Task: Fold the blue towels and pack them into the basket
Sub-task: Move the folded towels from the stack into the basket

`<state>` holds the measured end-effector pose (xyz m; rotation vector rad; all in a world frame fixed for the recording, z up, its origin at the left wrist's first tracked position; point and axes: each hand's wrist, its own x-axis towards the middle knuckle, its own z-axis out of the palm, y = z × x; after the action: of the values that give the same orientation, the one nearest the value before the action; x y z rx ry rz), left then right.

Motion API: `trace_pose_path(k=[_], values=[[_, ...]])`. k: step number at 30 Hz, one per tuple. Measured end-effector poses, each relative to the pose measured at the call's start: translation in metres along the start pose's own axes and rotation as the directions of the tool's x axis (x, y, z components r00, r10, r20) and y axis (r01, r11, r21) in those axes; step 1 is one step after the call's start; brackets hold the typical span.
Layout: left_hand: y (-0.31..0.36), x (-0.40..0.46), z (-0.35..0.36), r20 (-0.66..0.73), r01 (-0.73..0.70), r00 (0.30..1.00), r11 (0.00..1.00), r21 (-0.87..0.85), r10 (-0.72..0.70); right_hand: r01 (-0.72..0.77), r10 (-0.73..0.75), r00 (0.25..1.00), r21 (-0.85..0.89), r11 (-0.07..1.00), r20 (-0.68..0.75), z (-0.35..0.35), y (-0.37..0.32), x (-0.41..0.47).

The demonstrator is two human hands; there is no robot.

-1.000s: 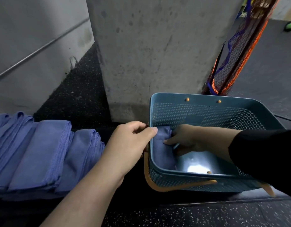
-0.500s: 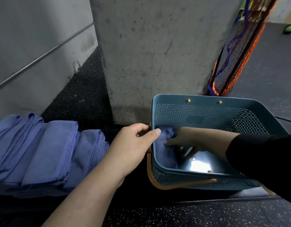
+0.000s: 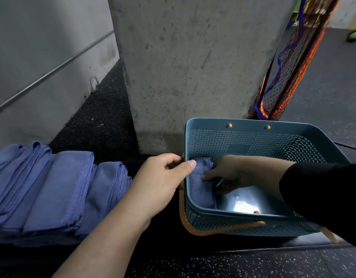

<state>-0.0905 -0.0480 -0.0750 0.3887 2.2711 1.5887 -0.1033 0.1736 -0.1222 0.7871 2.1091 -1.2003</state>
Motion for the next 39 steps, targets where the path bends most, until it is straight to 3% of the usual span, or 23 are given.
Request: trace_pose_path(k=[4, 8, 11, 12, 13, 14, 15, 16, 17, 19, 22, 24, 28, 31, 35, 39], values=[[-0.001, 0.002, 0.0, -0.002, 0.002, 1.0, 1.0, 0.0, -0.002, -0.082, 0.066, 0.996, 0.3, 0.95, 0.064, -0.012, 0.008, -0.011], [-0.001, 0.003, 0.001, -0.008, 0.003, 1.0, 1.0, -0.004, -0.003, -0.074, 0.048, 0.996, 0.392, 0.917, 0.077, -0.023, 0.022, -0.016], [0.0, 0.004, 0.001, -0.011, 0.0, 1.0, 1.0, 0.007, 0.0, -0.058, 0.05, 0.998, 0.267, 0.962, 0.037, -0.02, 0.029, -0.015], [0.0, 0.003, 0.001, -0.012, 0.0, 1.0, 1.0, 0.008, 0.0, -0.046, 0.045, 0.999, 0.123, 0.991, 0.008, -0.016, 0.029, -0.017], [0.0, 0.003, 0.0, -0.012, 0.001, 1.0, 1.0, 0.007, 0.0, -0.011, 0.007, 0.999, -0.136, 0.991, -0.033, -0.014, 0.026, -0.019], [0.0, 0.003, 0.0, -0.012, 0.0, 1.0, 1.0, 0.008, 0.0, 0.023, -0.065, 0.995, -0.452, 0.892, -0.078, -0.013, 0.02, -0.024], [0.0, 0.002, -0.001, -0.012, 0.0, 1.0, 1.0, 0.012, 0.0, 0.049, -0.201, 0.973, -0.742, 0.669, -0.117, -0.013, 0.014, -0.028], [0.001, 0.002, -0.001, -0.011, 0.001, 1.0, 1.0, 0.015, 0.0, 0.034, -0.363, 0.923, -0.91, 0.413, -0.13, -0.014, 0.007, -0.033], [0.001, 0.001, -0.001, -0.008, 0.002, 1.0, 1.0, 0.016, -0.002, 0.038, -0.5, 0.86, -0.963, 0.265, -0.104, -0.017, 0.001, -0.035], [0.001, 0.001, -0.001, -0.003, 0.004, 1.0, 1.0, 0.017, -0.004, 0.185, -0.647, 0.761, -0.971, 0.151, 0.045, -0.023, -0.007, -0.034], [0.002, 0.002, -0.001, -0.004, 0.001, 1.0, 1.0, 0.024, -0.001, 0.388, -0.576, 0.742, -0.92, -0.048, 0.343, -0.027, -0.011, -0.016], [0.002, 0.003, -0.001, -0.003, 0.004, 1.0, 1.0, 0.026, -0.004, 0.43, -0.509, 0.763, -0.901, -0.062, 0.399, -0.022, -0.01, -0.004], [0.001, 0.003, -0.002, 0.014, 0.004, 1.0, 1.0, 0.031, -0.004, 0.445, -0.515, 0.724, -0.881, -0.161, 0.459, -0.02, -0.009, 0.003], [-0.001, 0.004, -0.003, 0.023, 0.004, 1.0, 1.0, 0.03, -0.004, 0.438, -0.448, 0.784, -0.894, -0.091, 0.429, -0.03, 0.0, 0.001], [-0.001, 0.006, -0.001, 0.026, -0.009, 1.0, 0.999, 0.039, 0.008, 0.381, -0.349, 0.902, -0.851, 0.362, 0.255, -0.047, 0.01, -0.003], [-0.002, 0.007, 0.0, 0.019, -0.01, 1.0, 0.999, 0.045, 0.01, 0.36, -0.364, 0.919, -0.699, 0.617, 0.152, -0.057, 0.012, 0.007]])
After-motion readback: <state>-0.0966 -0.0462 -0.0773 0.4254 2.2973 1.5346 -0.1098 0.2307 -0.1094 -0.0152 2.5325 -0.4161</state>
